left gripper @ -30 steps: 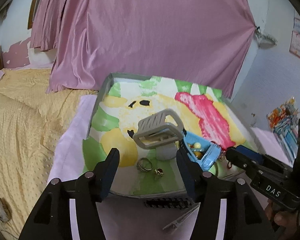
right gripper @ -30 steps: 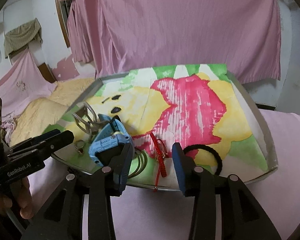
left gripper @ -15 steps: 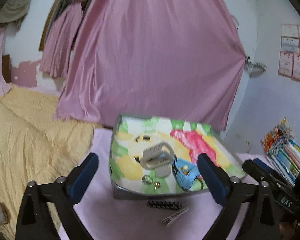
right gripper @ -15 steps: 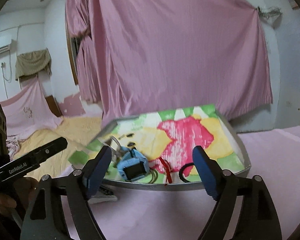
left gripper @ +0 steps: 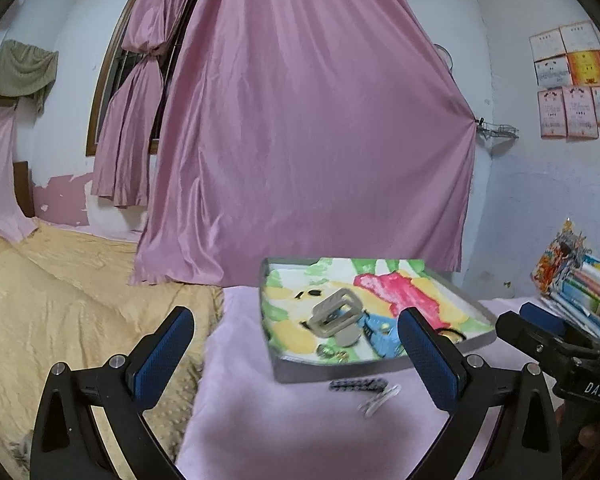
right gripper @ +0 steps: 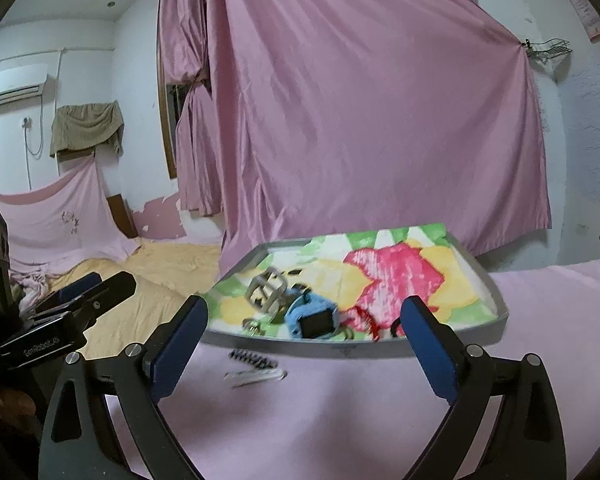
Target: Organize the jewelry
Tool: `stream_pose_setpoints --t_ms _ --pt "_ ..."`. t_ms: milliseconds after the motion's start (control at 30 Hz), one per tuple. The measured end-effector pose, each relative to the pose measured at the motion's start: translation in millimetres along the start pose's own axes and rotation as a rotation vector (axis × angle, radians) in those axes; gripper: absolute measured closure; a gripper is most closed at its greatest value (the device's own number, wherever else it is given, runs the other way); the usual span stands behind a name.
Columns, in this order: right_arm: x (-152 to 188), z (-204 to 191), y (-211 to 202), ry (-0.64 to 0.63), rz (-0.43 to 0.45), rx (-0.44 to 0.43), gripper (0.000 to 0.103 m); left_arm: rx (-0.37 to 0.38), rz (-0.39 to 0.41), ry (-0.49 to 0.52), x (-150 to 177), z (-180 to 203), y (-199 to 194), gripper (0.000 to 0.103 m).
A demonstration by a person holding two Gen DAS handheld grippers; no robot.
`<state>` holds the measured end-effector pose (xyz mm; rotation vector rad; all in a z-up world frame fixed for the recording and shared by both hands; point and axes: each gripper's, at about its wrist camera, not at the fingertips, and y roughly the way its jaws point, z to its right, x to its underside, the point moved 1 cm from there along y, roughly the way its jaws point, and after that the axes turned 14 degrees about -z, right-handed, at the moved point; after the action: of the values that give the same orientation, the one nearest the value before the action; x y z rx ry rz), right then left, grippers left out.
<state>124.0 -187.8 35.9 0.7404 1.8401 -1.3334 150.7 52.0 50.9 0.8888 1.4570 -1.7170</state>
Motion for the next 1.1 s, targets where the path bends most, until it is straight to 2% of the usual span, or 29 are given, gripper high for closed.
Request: stream_pose_setpoints --t_ms 433,633,767,967,1100 --pt "11.3 -24.9 20.6 -0.02 -0.106 0.034 0.008 -0.001 -0.037 0.021 14.7 -28.2 -4.4 0.001" --pt "6.8 -26.6 54.5 -0.024 -0.261 0.077 0.008 -0.005 -0.105 0.024 15.0 -43.1 11.4 0.001" --pt "4.6 -27.6 81.1 -0.019 -0.376 0.065 0.008 -0.009 -0.174 0.016 15.8 -51.6 25.8 0.001" --pt "3.6 -41.3 109.0 -0.065 -0.484 0.062 0.008 -0.002 -0.246 -0.036 20.6 -64.4 39.6 0.001" --pt "2.5 -47.8 122.6 -0.09 -0.537 0.076 0.008 0.026 -0.266 -0.078 20.1 -69.3 42.4 0.001"
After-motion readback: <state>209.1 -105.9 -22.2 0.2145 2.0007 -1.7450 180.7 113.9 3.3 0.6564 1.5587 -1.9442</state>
